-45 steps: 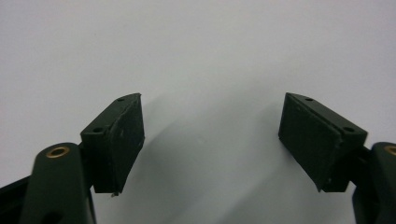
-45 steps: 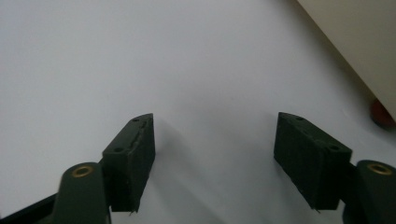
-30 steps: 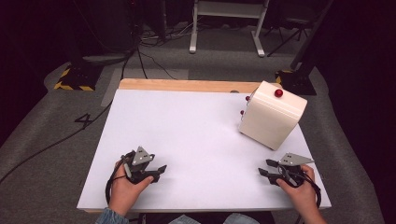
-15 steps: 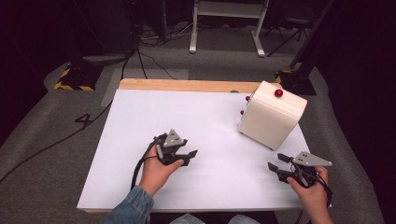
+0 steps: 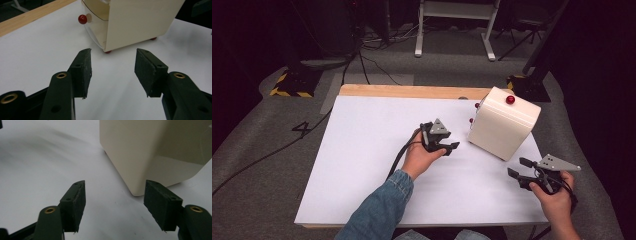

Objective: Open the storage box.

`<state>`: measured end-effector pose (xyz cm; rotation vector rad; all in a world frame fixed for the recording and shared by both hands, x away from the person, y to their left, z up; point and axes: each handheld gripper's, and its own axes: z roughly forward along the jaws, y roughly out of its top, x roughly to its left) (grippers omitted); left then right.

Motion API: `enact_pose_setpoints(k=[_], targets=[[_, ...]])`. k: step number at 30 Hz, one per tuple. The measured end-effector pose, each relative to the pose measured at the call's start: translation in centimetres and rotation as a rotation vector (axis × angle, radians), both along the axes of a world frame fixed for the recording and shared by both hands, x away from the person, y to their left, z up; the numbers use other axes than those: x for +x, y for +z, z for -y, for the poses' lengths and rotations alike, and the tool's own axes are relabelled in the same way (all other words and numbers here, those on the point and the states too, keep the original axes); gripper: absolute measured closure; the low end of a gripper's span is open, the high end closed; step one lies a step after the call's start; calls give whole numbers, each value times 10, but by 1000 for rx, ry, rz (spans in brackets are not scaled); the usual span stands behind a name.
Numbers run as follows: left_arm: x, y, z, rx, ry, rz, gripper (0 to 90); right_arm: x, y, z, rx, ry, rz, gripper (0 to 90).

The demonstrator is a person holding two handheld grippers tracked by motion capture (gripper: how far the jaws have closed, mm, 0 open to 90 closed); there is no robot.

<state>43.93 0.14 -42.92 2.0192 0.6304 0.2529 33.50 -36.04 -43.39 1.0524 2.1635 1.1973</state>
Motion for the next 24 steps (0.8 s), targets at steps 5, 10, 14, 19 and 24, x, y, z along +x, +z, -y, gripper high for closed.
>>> enact_pose_setpoints(k=[5, 10, 14, 19, 24], targets=[[18, 2, 18, -20, -3, -23, 474, 5, 4, 1, 18, -6, 5, 329], [34, -7, 43, -27, -22, -37, 445, 18, 5, -3, 8, -7, 6, 281], [41, -10, 55, -31, -35, -38, 438, 24, 4, -5, -7, -20, 12, 265], [43, -9, 69, -13, -55, 4, 428, 30, 2, -7, -12, -20, 12, 243], [47, -6, 71, -7, -31, 5, 474, 32, 2, -9, -23, -30, 16, 219]])
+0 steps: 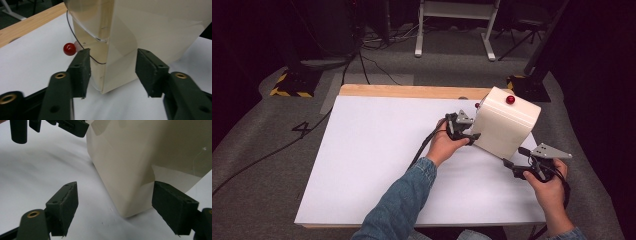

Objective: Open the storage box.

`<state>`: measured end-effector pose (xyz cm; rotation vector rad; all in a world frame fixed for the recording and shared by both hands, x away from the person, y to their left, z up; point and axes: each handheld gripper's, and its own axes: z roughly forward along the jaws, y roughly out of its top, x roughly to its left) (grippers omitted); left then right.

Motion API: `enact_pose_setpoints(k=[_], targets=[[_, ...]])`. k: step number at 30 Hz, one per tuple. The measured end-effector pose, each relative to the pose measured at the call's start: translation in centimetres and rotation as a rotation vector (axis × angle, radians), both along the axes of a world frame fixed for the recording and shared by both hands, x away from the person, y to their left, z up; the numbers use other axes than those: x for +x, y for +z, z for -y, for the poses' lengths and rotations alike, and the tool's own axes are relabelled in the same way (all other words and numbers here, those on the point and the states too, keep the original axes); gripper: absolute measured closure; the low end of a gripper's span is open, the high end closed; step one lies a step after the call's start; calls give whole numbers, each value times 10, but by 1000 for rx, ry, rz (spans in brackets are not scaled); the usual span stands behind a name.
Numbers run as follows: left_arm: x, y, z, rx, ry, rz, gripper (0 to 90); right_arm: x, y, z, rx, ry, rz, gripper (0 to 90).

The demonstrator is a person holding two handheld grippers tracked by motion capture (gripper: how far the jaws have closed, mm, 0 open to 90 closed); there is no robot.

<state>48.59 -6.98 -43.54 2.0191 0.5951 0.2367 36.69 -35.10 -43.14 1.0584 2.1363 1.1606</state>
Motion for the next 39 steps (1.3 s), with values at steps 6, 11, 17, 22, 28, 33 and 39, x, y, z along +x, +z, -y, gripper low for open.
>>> enact_pose_setpoints(k=[6, 11, 17, 22, 28, 33, 39], targets=[[-1, 3, -2, 37, -18, 24, 559, 1, 0, -1, -2, -11, 1, 201], [-5, 8, -3, 49, -58, 10, 635, 4, -2, -6, -37, -34, -8, 168], [-4, 11, -3, 86, -58, 43, 703, 6, -2, -4, -25, -32, -10, 183], [-6, 14, -7, 111, -80, 41, 765, 6, -3, -7, -49, -45, -5, 181], [-32, 21, -14, 170, -116, 27, 809, 8, -2, -17, -94, -89, -20, 181], [-72, 20, -25, 172, -147, 39, 807, 13, -2, -29, -89, -120, -18, 182], [-101, 24, -40, 211, -145, 51, 783, 21, -4, -45, -61, -43, -31, 158]])
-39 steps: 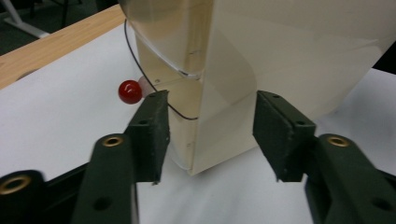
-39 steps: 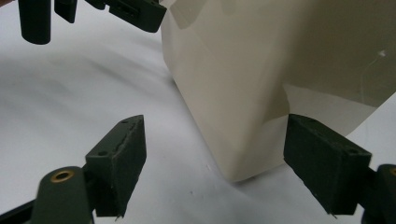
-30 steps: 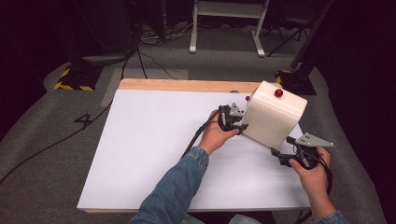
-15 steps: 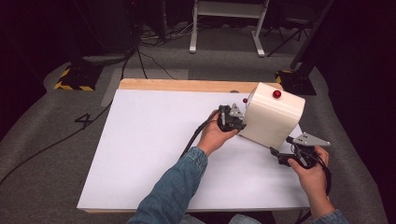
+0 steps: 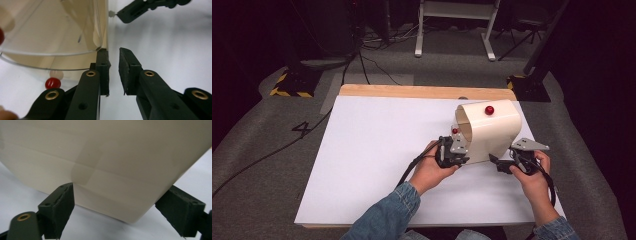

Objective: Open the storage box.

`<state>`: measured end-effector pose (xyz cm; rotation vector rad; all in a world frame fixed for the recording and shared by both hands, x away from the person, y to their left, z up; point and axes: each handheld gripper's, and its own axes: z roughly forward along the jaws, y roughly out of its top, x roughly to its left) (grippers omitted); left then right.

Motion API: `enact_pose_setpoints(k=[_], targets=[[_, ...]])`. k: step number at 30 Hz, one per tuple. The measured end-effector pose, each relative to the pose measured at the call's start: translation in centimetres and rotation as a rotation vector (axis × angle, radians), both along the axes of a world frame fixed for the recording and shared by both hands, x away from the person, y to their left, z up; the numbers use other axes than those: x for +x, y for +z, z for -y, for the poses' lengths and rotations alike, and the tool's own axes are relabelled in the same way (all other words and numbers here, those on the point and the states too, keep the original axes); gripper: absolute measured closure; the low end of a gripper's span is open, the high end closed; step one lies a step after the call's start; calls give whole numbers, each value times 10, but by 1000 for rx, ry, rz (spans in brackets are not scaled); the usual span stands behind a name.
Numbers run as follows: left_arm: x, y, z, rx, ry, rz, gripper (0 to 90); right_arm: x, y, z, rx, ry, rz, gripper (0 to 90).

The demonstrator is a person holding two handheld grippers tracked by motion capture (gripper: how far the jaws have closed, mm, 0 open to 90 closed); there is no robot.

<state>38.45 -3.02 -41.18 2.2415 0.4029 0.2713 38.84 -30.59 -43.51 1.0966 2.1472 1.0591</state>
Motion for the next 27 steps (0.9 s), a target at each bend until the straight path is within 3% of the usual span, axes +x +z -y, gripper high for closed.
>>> enact_pose_setpoints(k=[5, 9, 11, 12, 13, 14, 15, 16, 17, 18, 19, 20, 21, 22, 23, 24, 25, 26, 27], targets=[[-17, 1, -12, 7, 11, -1, 774, 8, -3, -16, 5, 82, -8, 135], [-27, 0, -25, 3, 25, 5, 759, 15, -6, -36, -18, 133, 6, 99], [-27, -1, -27, -8, 16, -17, 737, 15, -6, -40, -15, 140, 6, 263], [-27, -2, -28, -27, 13, -27, 676, 14, -6, -41, -10, 150, 8, 296], [-27, -2, -30, -29, 31, -9, 676, 14, -6, -41, -10, 150, 8, 296], [-28, 0, -34, -12, 57, 21, 610, 13, -6, -41, -36, 129, 20, 279], [-28, 1, -38, -14, 69, 26, 573, 10, -5, -39, -84, 76, 41, 280], [-27, 2, -45, -27, 82, 19, 573, 10, -5, -39, -84, 76, 41, 280], [-26, 3, -54, -47, 107, 7, 541, 8, -3, -32, -44, 50, 0, 321], [-24, 4, -69, -55, 150, -1, 541, 7, -2, -29, -31, 33, -10, 348], [-24, 4, -69, -55, 150, -1, 544, 7, -2, -29, -31, 33, -10, 348], [-21, 4, -79, -58, 186, -2, 544, 6, -1, -26, -13, 17, -13, 391], [-16, 4, -88, -63, 225, -9, 539, 7, -2, -23, 48, -9, -3, 493], [-12, 3, -93, -69, 255, -17, 532, 7, -3, -22, 56, -21, -9, 514], [5, 0, -106, -98, 341, -15, 525, 8, -5, -23, 61, -31, -18, 535], [5, 0, -106, -98, 341, -15, 519, 8, -5, -23, 61, -31, -18, 535], [25, -4, -113, -101, 409, 8, 511, 9, -8, -27, 67, -38, -30, 537], [25, -4, -113, -101, 409, 8, 510, 9, -8, -27, 67, -38, -30, 537], [40, -8, -115, -111, 441, 18, 510, 10, -9, -29, 69, -43, -30, 528]])
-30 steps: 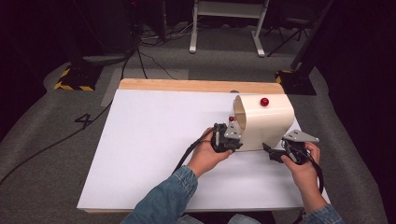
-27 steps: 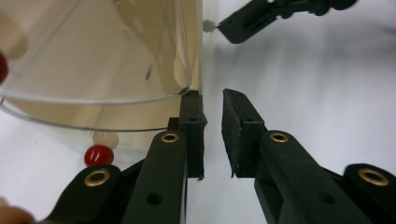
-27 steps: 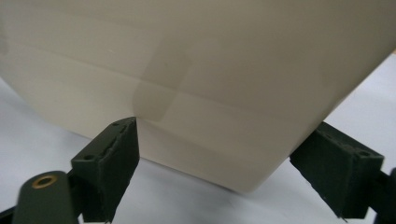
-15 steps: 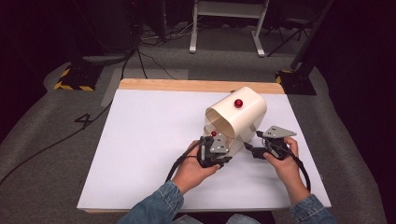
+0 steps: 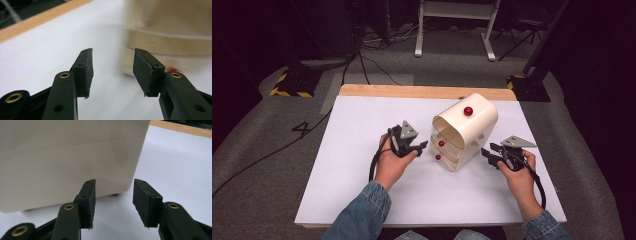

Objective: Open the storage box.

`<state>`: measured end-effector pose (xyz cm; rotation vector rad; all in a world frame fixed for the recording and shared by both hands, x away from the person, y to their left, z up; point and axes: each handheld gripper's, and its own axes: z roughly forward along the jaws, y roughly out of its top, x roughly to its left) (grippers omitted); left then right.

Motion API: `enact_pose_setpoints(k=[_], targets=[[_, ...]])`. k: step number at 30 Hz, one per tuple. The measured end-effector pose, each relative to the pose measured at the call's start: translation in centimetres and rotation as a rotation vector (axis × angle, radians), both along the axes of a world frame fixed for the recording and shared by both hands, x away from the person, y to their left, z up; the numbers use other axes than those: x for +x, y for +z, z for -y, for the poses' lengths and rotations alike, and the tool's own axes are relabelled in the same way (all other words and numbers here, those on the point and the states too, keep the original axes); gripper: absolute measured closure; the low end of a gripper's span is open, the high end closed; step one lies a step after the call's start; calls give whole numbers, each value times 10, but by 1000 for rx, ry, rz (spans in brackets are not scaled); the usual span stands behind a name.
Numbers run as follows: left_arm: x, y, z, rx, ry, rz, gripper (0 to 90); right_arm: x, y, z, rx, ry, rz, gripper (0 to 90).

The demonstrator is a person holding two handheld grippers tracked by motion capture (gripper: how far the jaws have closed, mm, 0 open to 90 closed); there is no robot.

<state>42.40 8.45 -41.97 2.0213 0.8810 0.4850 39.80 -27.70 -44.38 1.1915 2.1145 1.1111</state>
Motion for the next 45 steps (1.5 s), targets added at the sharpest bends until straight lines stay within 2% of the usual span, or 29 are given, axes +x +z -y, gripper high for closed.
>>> enact_pose_setpoints(k=[1, 2, 3, 4, 5, 6, 7, 9, 10, 11, 13, 15, 20, 24, 25, 27, 28, 30, 32, 33, 34, 36, 37, 38, 40, 41, 43, 44, 45], targets=[[10, -5, 0, -44, 34, 7, 511, 1, -1, -2, 18, -10, 1, 495], [25, -10, 0, -62, 33, -49, 514, 3, -1, -2, 31, -20, -3, 474], [35, -13, 2, -45, 39, -60, 535, 4, -2, -2, 27, -39, -15, 436], [47, -16, 6, -2, 50, -44, 540, 6, -3, -2, 24, -66, -25, 433], [53, -18, 9, 5, 35, -51, 543, 7, -4, -1, 22, -76, -26, 433], [58, -19, 13, -18, 14, -53, 556, 8, -5, 0, 24, -84, -32, 433], [58, -19, 13, -18, 14, -53, 569, 8, -5, 0, 24, -84, -32, 433], [59, -18, 23, -43, -71, -64, 625, 10, -5, -1, 21, -81, -41, 470], [59, -18, 23, -43, -71, -64, 636, 10, -5, -2, 20, -74, -34, 504], [57, -18, 26, -53, -108, -71, 636, 10, -5, -2, 20, -74, -34, 504], [52, -16, 29, -21, -149, -61, 731, 11, -6, -5, 20, -53, -29, 525], [50, -14, 25, -24, -176, -104, 800, 14, -9, -11, 15, -46, -27, 533], [40, -11, 23, 1, -192, -102, 860, 15, -9, -20, 7, -23, -24, 608], [24, -9, 19, 33, -208, -100, 876, 19, -11, -30, 14, 24, -14, 750], [15, -10, 14, 33, -215, -95, 889, 21, -12, -35, 26, 45, -6, 789], [10, -10, 11, 32, -226, -99, 886, 24, -14, -39, 50, 65, 6, 809], [5, -10, 6, 27, -232, -103, 886, 24, -14, -39, 50, 65, 6, 809], [-5, -10, 1, 30, -242, -107, 877, 27, -18, -45, 88, 80, 21, 833], [-20, -11, -2, 48, -254, -105, 865, 30, -21, -55, 115, 92, 32, 879], [-20, -11, -2, 48, -254, -105, 862, 30, -21, -55, 115, 92, 32, 879], [-30, -11, -3, 62, -263, -101, 856, 32, -21, -61, 104, 107, 33, 886], [-37, -11, -4, 64, -269, -100, 840, 36, -20, -65, 97, 128, 34, 891], [-37, -11, -4, 64, -269, -100, 829, 36, -20, -65, 97, 128, 34, 891], [-41, -10, -5, 64, -264, -105, 821, 41, -20, -69, 101, 161, 27, 900], [-43, -11, -6, 64, -264, -105, 819, 43, -21, -71, 111, 165, 26, 900], [-44, -13, -7, 54, -269, -108, 815, 48, -23, -73, 137, 178, 25, 899], [-44, -14, -8, 50, -275, -115, 810, 50, -22, -73, 134, 184, 21, 893], [-44, -15, -8, 51, -281, -117, 793, 53, -22, -75, 132, 189, 25, 877], [-43, -17, -10, 41, -280, -114, 765, 57, -21, -74, 128, 187, 28, 811]])
